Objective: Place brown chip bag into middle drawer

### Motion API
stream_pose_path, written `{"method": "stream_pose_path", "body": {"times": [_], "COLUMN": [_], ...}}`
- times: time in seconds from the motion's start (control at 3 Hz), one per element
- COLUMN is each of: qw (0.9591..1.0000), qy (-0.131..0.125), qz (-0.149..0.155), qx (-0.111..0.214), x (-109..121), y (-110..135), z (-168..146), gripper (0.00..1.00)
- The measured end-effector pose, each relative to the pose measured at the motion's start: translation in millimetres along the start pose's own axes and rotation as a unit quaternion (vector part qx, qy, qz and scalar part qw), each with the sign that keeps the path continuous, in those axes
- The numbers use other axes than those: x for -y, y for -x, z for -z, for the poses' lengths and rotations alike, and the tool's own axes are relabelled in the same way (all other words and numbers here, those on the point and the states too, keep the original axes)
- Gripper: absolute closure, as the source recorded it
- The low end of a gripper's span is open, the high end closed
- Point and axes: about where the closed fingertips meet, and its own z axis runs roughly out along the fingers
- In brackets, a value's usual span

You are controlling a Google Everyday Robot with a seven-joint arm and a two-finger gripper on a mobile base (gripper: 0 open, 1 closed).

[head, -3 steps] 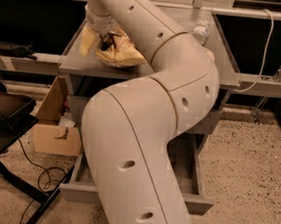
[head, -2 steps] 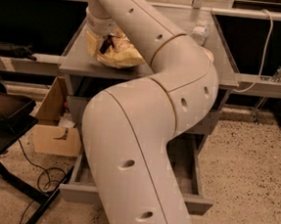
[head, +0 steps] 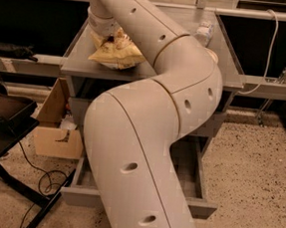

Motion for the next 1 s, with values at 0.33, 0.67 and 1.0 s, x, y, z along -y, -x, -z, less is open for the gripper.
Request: {"method": "stream_pose_path", "body": {"times": [0.33,0.67,1.0], "qw": [0.9999,0.9987,0.988], "qy": [0.004,0.001,-0.02], "qz": [0.007,0.003,-0.021], "qx": [0.015,0.051,0.152], "x": [5.7,23.6,59.2], "y": [-1.4,-12.3,-56.2], "z": [2.9,25.6,102.3], "gripper": [1.0,1.0,1.0]}}
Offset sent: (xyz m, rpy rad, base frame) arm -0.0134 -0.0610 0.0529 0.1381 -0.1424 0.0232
